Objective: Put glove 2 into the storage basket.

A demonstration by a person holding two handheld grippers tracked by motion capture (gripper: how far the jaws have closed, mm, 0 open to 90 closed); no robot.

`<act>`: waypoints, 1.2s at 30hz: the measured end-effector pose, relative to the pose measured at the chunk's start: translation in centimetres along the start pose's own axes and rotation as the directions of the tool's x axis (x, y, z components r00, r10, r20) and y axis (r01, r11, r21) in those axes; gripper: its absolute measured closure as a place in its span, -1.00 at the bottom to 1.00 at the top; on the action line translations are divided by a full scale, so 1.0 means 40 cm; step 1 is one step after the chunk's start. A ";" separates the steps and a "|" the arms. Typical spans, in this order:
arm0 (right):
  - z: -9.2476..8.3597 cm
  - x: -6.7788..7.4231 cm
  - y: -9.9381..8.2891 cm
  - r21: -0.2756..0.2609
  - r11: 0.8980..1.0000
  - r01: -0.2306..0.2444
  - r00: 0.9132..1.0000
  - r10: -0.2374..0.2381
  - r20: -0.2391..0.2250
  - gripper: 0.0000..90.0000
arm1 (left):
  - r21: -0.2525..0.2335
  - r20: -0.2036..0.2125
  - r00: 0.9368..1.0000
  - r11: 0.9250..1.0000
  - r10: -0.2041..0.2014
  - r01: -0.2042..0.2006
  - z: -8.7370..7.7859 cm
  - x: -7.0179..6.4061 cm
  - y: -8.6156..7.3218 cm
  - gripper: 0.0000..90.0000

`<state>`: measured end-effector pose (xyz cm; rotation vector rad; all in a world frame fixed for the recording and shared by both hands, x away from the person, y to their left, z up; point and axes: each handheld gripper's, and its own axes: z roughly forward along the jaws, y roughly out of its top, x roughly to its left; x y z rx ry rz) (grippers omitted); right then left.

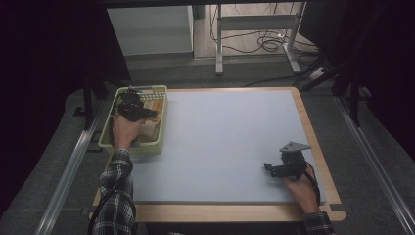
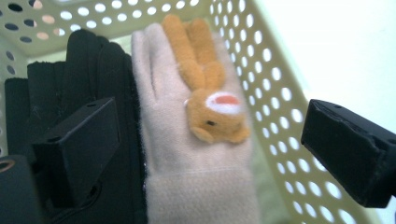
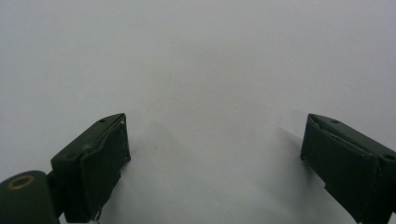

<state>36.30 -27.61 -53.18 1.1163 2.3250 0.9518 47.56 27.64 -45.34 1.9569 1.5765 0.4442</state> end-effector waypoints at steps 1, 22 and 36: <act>0.000 0.000 0.000 0.000 1.000 0.000 1.000 0.000 0.000 -0.83 | -0.004 0.002 1.000 1.000 0.005 -0.005 -0.005 -0.001 -0.001 -0.91; 0.000 0.000 0.000 0.000 1.000 0.000 1.000 0.000 0.001 -0.83 | -0.045 -0.002 0.997 0.996 0.083 -0.083 -0.076 0.002 -0.045 -0.98; 0.000 0.000 0.000 0.000 1.000 0.001 1.000 -0.001 0.001 -0.83 | -0.066 0.002 0.991 0.989 0.132 -0.131 -0.111 -0.017 -0.077 -0.98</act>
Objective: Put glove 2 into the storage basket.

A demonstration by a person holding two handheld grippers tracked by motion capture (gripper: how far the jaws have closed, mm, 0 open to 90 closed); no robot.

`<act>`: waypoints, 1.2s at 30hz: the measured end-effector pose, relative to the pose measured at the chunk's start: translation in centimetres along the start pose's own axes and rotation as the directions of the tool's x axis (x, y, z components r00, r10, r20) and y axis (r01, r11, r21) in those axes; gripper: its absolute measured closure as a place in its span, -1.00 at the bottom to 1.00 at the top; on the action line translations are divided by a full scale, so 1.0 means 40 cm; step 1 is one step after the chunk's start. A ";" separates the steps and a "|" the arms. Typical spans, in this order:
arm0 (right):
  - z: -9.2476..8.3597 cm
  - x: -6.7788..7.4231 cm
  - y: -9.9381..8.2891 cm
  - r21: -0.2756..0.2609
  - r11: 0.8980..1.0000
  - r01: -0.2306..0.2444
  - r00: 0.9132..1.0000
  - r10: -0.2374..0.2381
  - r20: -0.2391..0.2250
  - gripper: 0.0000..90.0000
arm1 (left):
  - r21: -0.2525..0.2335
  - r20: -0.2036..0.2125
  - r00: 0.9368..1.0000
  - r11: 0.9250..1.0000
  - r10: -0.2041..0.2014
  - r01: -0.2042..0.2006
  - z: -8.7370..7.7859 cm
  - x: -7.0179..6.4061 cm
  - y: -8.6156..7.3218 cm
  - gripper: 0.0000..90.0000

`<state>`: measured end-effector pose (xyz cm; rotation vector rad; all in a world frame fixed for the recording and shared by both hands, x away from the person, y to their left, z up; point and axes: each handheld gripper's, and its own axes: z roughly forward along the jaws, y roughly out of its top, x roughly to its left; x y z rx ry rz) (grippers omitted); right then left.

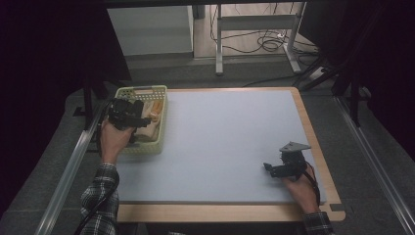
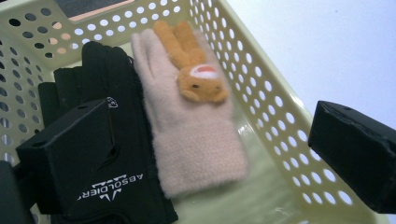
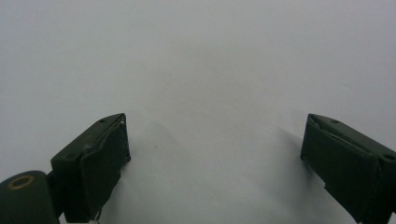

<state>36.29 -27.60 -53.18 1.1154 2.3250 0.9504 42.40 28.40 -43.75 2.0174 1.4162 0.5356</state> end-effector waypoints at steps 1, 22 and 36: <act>0.000 0.000 0.000 0.000 1.000 0.000 1.000 0.000 0.000 -0.83 | 0.000 0.003 1.000 1.000 0.005 -0.005 -0.002 -0.001 -0.002 -0.98; -0.001 0.001 0.000 0.002 1.000 0.002 1.000 -0.002 0.002 -0.83 | -0.054 0.062 0.997 0.998 0.047 -0.044 -0.038 -0.047 -0.038 -1.00; -0.001 0.000 0.000 0.001 1.000 0.003 1.000 -0.003 0.002 -0.83 | -0.079 0.111 0.992 0.996 0.056 -0.048 -0.039 -0.079 -0.074 -0.99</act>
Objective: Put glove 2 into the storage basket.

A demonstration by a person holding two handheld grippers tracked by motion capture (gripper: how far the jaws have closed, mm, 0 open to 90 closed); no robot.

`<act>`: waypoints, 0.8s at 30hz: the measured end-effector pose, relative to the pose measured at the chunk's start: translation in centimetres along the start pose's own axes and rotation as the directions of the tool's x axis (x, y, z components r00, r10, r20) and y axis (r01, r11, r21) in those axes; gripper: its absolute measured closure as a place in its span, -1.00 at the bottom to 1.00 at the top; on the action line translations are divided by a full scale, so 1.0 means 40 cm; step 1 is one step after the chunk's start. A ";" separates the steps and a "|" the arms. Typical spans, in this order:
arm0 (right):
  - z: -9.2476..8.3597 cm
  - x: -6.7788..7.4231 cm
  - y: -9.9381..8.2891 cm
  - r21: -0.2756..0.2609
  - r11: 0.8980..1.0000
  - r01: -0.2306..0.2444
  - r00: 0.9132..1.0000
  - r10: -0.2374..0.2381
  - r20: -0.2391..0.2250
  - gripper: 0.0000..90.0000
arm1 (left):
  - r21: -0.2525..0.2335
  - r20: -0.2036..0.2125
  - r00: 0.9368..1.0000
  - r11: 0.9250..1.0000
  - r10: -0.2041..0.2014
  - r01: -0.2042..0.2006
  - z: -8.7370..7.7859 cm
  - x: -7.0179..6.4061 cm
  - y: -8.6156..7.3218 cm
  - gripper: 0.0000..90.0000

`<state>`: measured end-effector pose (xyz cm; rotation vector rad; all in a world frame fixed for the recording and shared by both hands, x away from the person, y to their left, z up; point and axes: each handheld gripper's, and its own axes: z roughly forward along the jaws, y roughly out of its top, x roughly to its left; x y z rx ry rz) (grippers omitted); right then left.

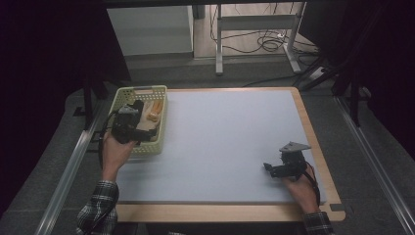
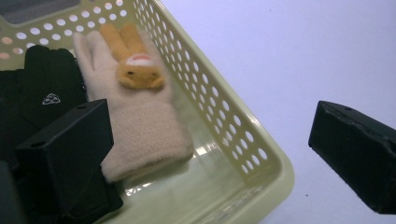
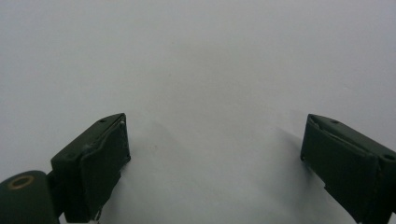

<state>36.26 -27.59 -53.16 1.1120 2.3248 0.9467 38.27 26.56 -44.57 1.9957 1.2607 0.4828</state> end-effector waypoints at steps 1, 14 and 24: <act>0.000 0.000 0.000 0.000 1.000 0.000 1.000 0.000 0.000 -0.83 | 0.002 0.001 1.000 1.000 0.002 -0.002 -0.001 -0.002 -0.002 -0.99; 0.000 0.000 0.000 0.000 1.000 0.000 1.000 0.000 0.000 -0.83 | -0.022 0.016 0.999 0.999 0.044 -0.044 -0.022 -0.047 -0.011 -0.98; 0.000 0.000 0.000 -0.001 1.000 0.000 1.000 0.000 0.000 -0.83 | -0.026 0.029 0.996 0.996 0.082 -0.081 -0.020 -0.095 -0.011 -0.98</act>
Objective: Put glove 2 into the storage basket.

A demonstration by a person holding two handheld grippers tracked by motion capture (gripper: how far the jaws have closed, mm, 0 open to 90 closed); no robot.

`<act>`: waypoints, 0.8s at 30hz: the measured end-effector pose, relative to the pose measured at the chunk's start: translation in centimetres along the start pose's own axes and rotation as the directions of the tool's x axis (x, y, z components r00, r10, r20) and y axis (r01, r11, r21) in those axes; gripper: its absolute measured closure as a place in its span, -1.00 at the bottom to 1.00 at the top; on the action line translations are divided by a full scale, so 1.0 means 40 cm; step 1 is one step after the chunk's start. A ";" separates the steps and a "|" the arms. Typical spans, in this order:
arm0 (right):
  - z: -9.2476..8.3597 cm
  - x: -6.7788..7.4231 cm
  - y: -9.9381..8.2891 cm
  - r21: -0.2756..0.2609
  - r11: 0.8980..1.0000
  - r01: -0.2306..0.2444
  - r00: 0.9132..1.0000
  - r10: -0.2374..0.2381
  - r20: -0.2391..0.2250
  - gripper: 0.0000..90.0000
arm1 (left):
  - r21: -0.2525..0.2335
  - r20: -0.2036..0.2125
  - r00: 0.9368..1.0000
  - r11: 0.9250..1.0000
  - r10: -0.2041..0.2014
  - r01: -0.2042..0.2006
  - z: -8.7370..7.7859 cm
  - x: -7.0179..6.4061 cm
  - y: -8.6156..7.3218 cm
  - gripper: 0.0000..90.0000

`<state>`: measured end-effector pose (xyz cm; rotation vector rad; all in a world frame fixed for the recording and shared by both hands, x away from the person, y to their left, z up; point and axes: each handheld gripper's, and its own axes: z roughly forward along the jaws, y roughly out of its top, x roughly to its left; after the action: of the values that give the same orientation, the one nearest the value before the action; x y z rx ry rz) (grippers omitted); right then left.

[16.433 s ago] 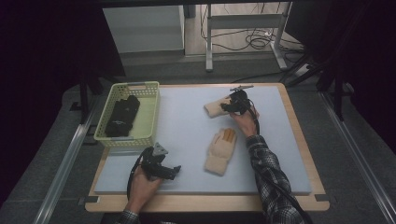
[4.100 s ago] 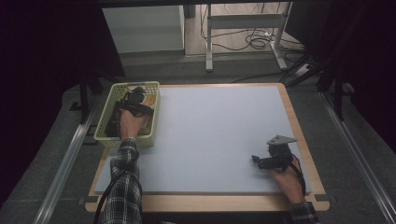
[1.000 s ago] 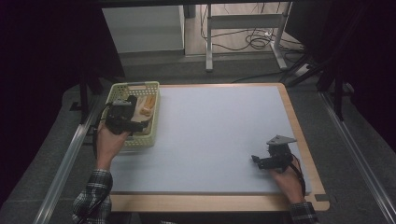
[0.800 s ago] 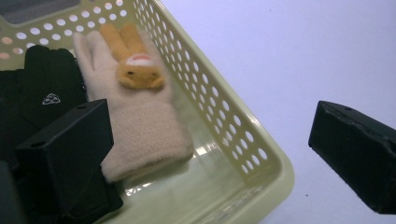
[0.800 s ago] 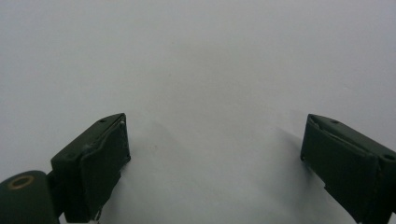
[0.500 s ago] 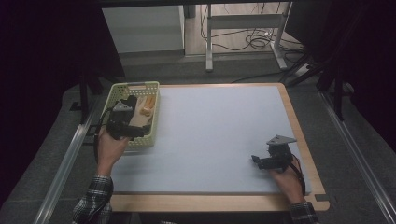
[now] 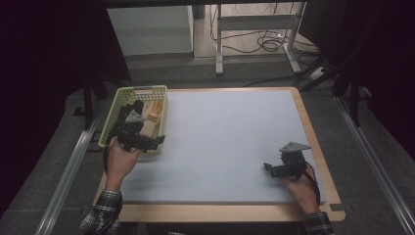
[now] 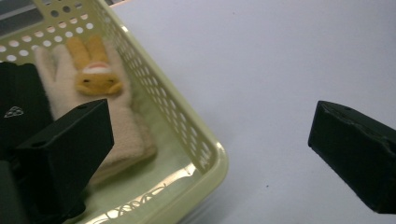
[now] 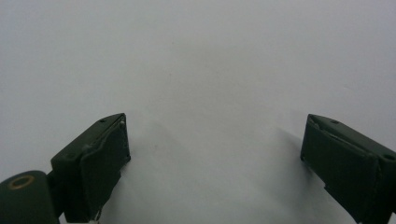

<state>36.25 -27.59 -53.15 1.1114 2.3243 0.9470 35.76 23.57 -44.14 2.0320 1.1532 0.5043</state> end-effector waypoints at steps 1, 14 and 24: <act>0.000 0.000 0.000 0.000 1.000 0.000 1.000 0.000 0.000 -0.83 | -0.001 0.003 1.000 1.000 0.003 -0.003 0.002 -0.004 0.000 -0.98; 0.000 0.000 0.000 0.000 1.000 -0.001 1.000 0.001 -0.001 -0.83 | -0.012 0.035 0.999 0.999 0.041 -0.041 0.019 -0.070 0.007 -0.99; 0.000 0.001 0.000 0.000 1.000 -0.001 1.000 0.001 -0.001 -0.83 | -0.029 0.071 0.995 0.998 0.066 -0.064 0.027 -0.120 0.011 -0.99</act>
<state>36.23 -27.58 -53.14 1.1121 2.3247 0.9484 34.19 18.90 -44.44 2.0533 1.0352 0.4717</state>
